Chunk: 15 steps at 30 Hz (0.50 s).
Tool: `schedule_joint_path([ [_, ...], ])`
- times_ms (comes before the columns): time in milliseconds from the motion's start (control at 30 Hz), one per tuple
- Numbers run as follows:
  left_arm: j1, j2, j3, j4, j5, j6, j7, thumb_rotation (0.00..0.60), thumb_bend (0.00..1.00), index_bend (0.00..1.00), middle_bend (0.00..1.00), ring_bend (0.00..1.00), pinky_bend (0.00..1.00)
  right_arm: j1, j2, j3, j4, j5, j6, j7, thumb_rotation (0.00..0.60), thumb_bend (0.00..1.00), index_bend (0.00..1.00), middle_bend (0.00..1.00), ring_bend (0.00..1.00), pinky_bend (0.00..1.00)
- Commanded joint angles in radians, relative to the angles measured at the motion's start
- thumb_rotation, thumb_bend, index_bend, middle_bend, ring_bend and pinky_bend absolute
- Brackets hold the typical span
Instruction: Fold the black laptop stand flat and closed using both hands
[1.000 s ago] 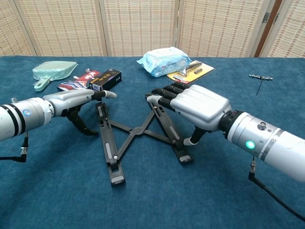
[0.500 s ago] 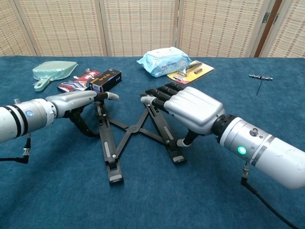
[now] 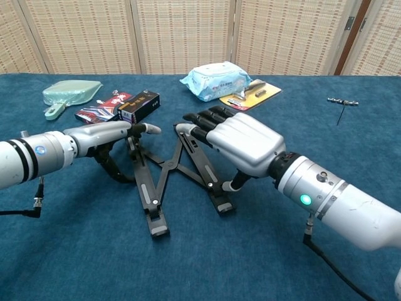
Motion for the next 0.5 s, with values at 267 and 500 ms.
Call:
schedule_joint_path([
  [267,-0.006,0.008,0.007,-0.021,0.014,-0.007,-0.012,0.6,0.21,0.0,0.06,0.09,0.0,0.016,-0.027,0.016,0.031,-0.009,0.024,0.01,0.6,0.01,0.0,0.0,0.0,0.0],
  [500,-0.011,0.015,0.017,-0.036,0.023,-0.02,-0.015,0.6,0.21,0.0,0.05,0.09,0.0,0.026,-0.039,0.022,0.042,-0.014,0.032,0.016,0.6,0.01,0.0,0.0,0.0,0.0],
])
